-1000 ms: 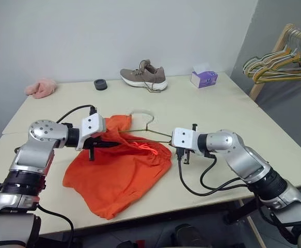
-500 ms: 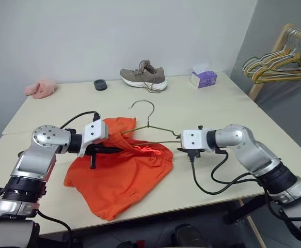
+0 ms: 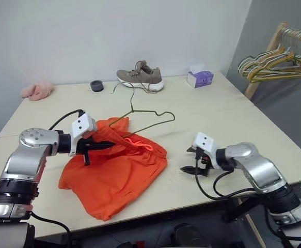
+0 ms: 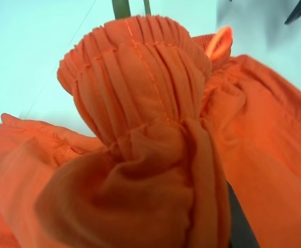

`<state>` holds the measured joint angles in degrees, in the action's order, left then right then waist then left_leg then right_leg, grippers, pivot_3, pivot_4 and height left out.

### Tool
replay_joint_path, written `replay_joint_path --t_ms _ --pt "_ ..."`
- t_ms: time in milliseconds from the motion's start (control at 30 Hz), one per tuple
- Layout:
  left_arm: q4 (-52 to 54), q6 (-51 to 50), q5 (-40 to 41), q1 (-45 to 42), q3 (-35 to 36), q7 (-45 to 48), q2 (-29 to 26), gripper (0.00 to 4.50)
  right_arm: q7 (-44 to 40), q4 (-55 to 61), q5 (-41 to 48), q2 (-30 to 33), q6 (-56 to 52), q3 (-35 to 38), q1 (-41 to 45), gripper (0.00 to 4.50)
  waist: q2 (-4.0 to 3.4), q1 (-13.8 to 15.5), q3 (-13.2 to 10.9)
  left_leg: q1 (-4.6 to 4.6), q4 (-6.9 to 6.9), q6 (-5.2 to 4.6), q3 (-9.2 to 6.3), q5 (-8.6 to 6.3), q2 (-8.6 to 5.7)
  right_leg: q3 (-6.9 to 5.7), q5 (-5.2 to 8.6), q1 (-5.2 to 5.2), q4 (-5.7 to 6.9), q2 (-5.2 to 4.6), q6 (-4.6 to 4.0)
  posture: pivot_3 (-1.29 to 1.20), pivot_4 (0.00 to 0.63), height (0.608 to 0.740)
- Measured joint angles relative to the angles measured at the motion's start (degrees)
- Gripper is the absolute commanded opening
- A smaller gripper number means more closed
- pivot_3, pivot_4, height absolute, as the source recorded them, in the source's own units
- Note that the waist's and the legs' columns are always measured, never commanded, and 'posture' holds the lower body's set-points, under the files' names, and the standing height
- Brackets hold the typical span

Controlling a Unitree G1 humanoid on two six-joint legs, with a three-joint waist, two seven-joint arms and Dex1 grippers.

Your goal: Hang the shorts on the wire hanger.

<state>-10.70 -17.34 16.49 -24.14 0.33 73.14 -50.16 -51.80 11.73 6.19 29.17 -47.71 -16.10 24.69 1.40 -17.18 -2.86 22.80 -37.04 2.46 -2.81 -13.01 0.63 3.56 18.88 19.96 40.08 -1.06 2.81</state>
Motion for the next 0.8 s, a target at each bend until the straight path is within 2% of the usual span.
replay_joint_path --t_ms 167,400,500,800 --pt "2.48 -2.89 1.71 -0.60 0.09 0.18 0.00 0.00 9.56 -3.12 1.08 -11.66 -4.95 1.35 0.16 4.47 0.03 -0.25 0.02 0.02 0.03 0.00 0.00 0.00 -0.01 0.00 -0.02 0.04 -0.02 0.00 -0.02 -0.28 0.000 0.740" --pt "3.41 -4.49 2.81 -0.82 0.13 0.07 0.00 0.00 15.08 -9.93 1.71 -18.00 -5.53 1.20 1.64 4.47 0.02 -0.31 0.01 0.05 0.07 0.00 -0.01 0.00 -0.03 -0.02 -0.03 0.06 -0.04 -0.01 -0.03 -0.28 0.000 0.740" --pt "3.47 -4.67 2.88 -0.81 0.13 -0.01 0.00 0.00 16.58 -12.21 1.72 -19.77 -4.77 1.20 1.73 3.89 0.01 -0.39 0.01 0.04 0.07 0.00 -0.01 0.00 -0.02 -0.02 -0.03 0.06 -0.03 -0.01 -0.03 -0.28 0.000 0.740" --pt "4.65 -5.77 4.41 -0.53 0.76 -0.53 0.00 0.00 19.12 -12.27 1.59 -19.13 -1.52 1.49 1.84 0.79 0.01 -0.39 0.01 0.05 0.07 0.00 -0.01 0.00 -0.02 -0.01 -0.03 0.06 -0.04 -0.01 -0.03 -0.28 0.000 0.740"
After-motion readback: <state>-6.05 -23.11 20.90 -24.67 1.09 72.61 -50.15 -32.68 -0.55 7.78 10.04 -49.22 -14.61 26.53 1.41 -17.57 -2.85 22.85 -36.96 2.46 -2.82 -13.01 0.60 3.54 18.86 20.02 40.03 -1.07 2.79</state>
